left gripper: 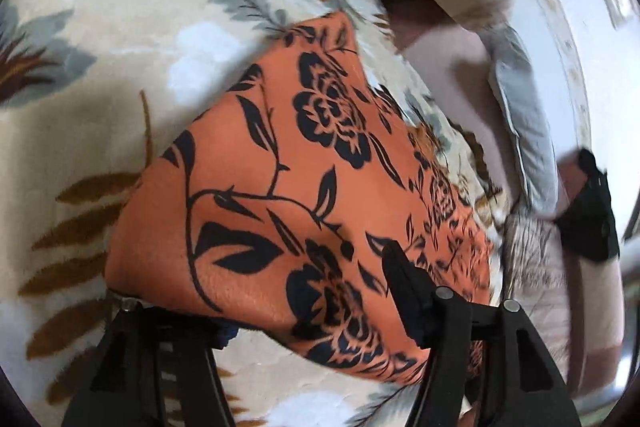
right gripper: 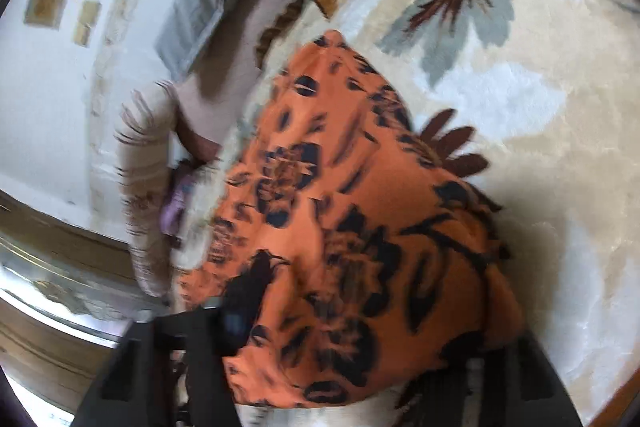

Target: Fold small clothes

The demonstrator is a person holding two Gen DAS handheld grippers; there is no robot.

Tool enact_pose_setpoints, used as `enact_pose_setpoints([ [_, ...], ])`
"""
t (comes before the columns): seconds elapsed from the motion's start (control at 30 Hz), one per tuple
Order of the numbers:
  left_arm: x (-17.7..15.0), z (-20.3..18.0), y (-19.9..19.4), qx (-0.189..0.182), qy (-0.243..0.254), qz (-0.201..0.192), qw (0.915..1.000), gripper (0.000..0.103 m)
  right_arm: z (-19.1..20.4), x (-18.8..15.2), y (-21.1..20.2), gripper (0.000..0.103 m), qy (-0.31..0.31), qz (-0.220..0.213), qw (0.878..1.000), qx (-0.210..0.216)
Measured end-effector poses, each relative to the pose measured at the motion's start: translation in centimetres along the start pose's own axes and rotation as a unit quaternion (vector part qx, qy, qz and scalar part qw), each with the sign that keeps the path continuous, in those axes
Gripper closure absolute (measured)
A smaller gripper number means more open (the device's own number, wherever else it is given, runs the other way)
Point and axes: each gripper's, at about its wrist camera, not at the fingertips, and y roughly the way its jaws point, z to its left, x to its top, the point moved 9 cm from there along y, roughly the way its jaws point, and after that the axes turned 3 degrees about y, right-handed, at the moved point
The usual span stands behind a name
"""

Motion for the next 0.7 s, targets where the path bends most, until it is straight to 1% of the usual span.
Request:
enact_pose_setpoints([
  [0.03, 0.1, 0.0, 0.1, 0.005, -0.006, -0.002, 1.0, 0.043, 0.1, 0.0, 0.3, 0.037, -0.012, 0.003, 1.0, -0.002],
  [0.07, 0.2, 0.3, 0.1, 0.021, -0.013, -0.006, 0.9997, 0.055, 0.2, -0.1, 0.5, 0.039, -0.019, 0.004, 1.0, -0.005],
  [0.1, 0.2, 0.6, 0.2, 0.035, -0.015, -0.007, 0.9992, 0.071, 0.1, 0.0, 0.6, 0.058, -0.025, 0.002, 1.0, -0.013],
  [0.13, 0.1, 0.9, 0.2, 0.048, -0.016, -0.008, 0.9987, 0.075, 0.1, 0.0, 0.8, 0.073, -0.035, 0.003, 0.999, -0.025],
  [0.17, 0.0, 1.0, 0.1, 0.05, -0.016, -0.009, 0.9986, 0.078, 0.3, 0.1, 0.7, 0.08, -0.04, 0.001, 0.999, -0.028],
  [0.2, 0.0, 1.1, -0.1, 0.051, -0.015, -0.013, 0.9985, 0.083, 0.7, 0.3, 0.5, 0.081, -0.043, -0.006, 0.999, -0.024],
  [0.3, -0.2, 0.5, -1.6, 0.052, -0.001, -0.026, 0.9983, 0.089, 2.7, 0.6, -1.0, 0.083, -0.077, -0.034, 0.996, -0.013],
  [0.37, -0.1, -0.4, -3.1, 0.051, 0.016, -0.039, 0.9978, 0.09, 4.0, 0.6, -2.3, 0.083, -0.097, -0.055, 0.994, -0.003],
  [0.4, -0.2, -1.1, -4.3, 0.048, 0.032, -0.048, 0.9972, 0.091, 4.5, 0.5, -2.9, 0.083, -0.106, -0.062, 0.992, 0.0],
  [0.47, -0.1, -2.0, -5.4, 0.045, 0.046, -0.056, 0.9964, 0.091, 5.4, 0.1, -4.6, 0.083, -0.122, -0.073, 0.99, 0.006],
  [0.57, -1.4, -2.4, -7.6, 0.048, 0.065, -0.052, 0.9954, 0.091, 5.8, -1.1, -7.1, 0.084, -0.133, -0.071, 0.989, 0.006],
  [0.63, -3.0, -2.1, -8.8, 0.054, 0.081, -0.043, 0.9943, 0.091, 5.2, -2.4, -8.6, 0.084, -0.132, -0.057, 0.99, -0.005],
  [0.7, -5.5, -0.9, -9.7, 0.07, 0.102, -0.026, 0.992, 0.091, 4.4, -3.6, -9.5, 0.084, -0.125, -0.043, 0.991, -0.012],
])
